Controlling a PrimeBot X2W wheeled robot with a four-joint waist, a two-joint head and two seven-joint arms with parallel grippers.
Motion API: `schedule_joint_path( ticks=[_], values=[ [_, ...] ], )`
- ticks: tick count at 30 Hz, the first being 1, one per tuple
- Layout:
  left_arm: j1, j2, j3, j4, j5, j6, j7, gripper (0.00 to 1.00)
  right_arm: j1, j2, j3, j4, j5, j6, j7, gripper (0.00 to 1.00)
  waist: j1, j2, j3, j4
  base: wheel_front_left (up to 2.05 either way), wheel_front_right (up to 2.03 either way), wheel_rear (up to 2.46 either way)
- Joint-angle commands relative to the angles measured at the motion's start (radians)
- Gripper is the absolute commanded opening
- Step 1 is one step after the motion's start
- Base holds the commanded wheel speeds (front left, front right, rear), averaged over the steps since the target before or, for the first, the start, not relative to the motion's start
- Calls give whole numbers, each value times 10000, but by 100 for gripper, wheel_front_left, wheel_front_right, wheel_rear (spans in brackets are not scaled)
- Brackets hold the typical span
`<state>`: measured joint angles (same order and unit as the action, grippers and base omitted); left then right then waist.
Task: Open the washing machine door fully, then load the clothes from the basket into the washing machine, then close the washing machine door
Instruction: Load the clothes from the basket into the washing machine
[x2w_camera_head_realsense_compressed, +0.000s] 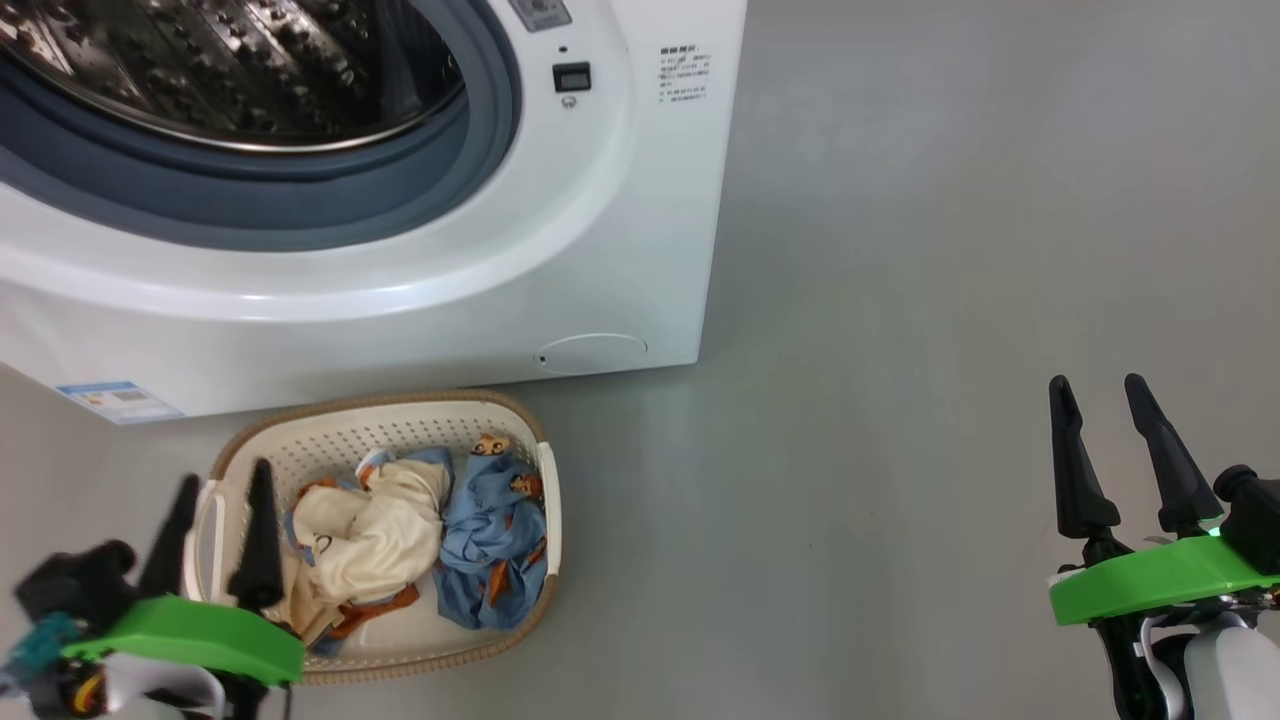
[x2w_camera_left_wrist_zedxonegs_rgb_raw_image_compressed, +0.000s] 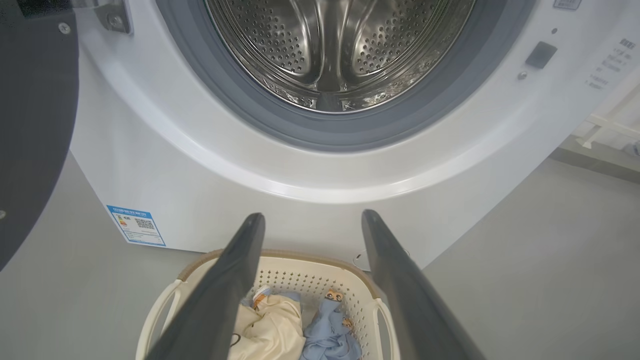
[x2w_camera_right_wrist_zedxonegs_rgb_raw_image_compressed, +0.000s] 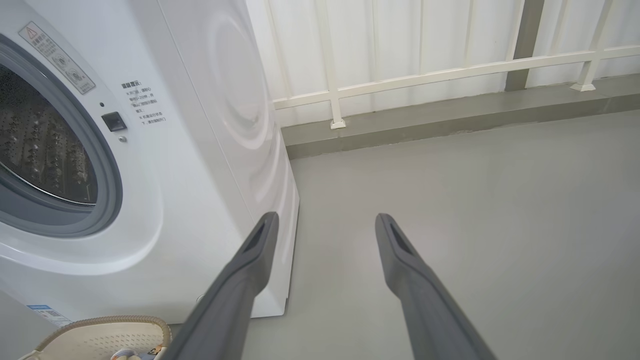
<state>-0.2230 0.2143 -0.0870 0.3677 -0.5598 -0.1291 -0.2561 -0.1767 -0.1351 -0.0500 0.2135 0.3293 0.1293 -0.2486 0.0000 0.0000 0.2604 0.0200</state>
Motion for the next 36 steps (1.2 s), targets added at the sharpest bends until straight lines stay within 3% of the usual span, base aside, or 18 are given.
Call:
schedule_joint_path(
  ticks=[1,8,25,29,36],
  values=[
    [-148,146,150,107,-10,-15,-57,100,-196,-69,265,-291,39,14,-132,100,0,0,232,16,0,0,0],
    [-507,-145,-540,1305,-335,-15,-57,100,-385,-101,239,-450,-28,14,-132,100,0,0,881,15,0,0,0],
    [-2716,-29,-2730,4771,-1294,-15,-57,100,-1203,173,418,-989,-317,14,-132,100,0,0,2839,-242,0,0,0],
    [-3386,-95,-3617,5283,-1959,-15,-57,100,-1460,279,492,-1132,-354,14,-132,100,0,0,3482,-348,0,0,0],
    [-4671,323,-5371,5610,-3499,-15,296,100,-1977,403,567,-1417,-410,14,-132,100,0,0,4660,-589,0,0,0]
  ],
)
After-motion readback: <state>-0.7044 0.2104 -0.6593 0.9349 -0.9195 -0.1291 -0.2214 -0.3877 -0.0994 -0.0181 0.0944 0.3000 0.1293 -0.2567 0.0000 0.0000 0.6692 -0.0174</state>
